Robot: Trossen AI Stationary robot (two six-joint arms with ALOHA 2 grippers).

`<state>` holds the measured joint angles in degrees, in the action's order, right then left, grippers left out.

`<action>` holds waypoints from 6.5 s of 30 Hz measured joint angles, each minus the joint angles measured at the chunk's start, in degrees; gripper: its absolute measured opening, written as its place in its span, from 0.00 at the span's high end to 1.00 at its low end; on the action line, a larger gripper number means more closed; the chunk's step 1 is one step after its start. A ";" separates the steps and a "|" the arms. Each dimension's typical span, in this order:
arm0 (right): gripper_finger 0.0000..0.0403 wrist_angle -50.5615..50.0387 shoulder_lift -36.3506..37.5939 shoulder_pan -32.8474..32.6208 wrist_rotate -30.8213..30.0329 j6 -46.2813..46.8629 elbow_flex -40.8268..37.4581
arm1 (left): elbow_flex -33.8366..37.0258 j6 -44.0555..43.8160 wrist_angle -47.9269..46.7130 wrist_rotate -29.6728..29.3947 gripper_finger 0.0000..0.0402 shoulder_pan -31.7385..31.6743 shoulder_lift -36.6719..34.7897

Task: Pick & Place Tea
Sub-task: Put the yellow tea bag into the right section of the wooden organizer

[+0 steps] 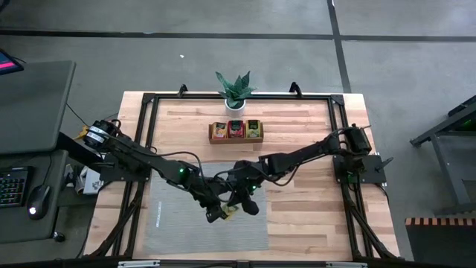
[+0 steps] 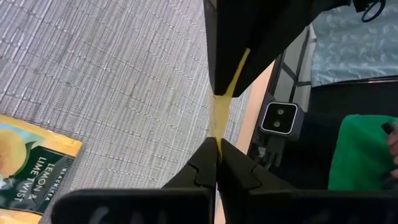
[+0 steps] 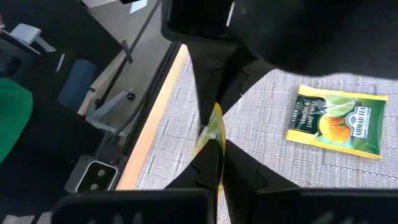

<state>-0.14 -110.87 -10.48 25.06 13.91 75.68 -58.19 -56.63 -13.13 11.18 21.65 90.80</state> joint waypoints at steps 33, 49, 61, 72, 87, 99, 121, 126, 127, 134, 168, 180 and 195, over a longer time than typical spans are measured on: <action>1.00 31.17 23.36 -1.81 -32.25 14.16 -32.44 | 0.23 -6.38 -20.01 -44.52 0.79 9.64 -20.56; 1.00 82.25 33.75 -6.96 -52.61 -1.51 -51.40 | 0.20 13.77 16.06 -48.06 0.79 -1.10 -18.38; 1.00 75.29 33.73 -4.56 -45.72 -5.50 -42.28 | 0.28 18.01 35.91 -35.44 0.79 -8.24 -10.98; 1.00 73.07 33.73 -4.48 -45.55 -5.73 -40.37 | 0.28 23.90 43.14 -33.19 0.79 -8.15 -9.84; 1.00 73.75 33.73 -4.37 -46.13 -6.19 -40.37 | 0.28 33.48 46.77 -26.67 0.66 -8.04 -9.86; 1.00 72.79 33.73 -3.74 -44.83 -4.96 -40.37 | 0.28 32.86 46.70 -34.15 0.45 -8.15 -9.86; 1.00 71.84 33.73 -2.97 -44.24 -3.65 -40.39 | 0.28 34.05 46.33 -38.65 0.99 -8.15 -9.86; 1.00 71.83 33.73 -2.97 -44.17 -3.48 -40.39 | 0.28 33.90 46.34 -38.83 1.00 -8.15 -9.86; 1.00 71.82 33.73 -2.99 -44.09 -3.45 -40.39 | 0.28 33.89 46.34 -38.92 1.00 -8.15 -9.86; 0.94 71.67 33.73 -3.04 -43.92 -3.45 -40.39 | 0.28 33.89 46.14 -39.07 1.00 -8.15 -9.86; 0.56 -29.78 48.02 6.85 -20.43 -2.56 -2.20 | -18.65 37.17 -8.34 -24.59 1.00 -8.62 -8.39; 0.56 -55.97 30.35 8.61 -18.03 -12.16 21.30 | -23.82 44.15 -13.89 -28.73 1.00 -8.94 -7.28; 0.56 -53.59 17.83 8.59 -17.13 -15.99 26.35 | -23.65 44.88 -19.91 -32.80 1.00 -8.94 -7.19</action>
<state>-53.74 -93.04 -1.89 7.93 -2.07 102.03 -81.84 -11.75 -33.03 -21.62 12.71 83.61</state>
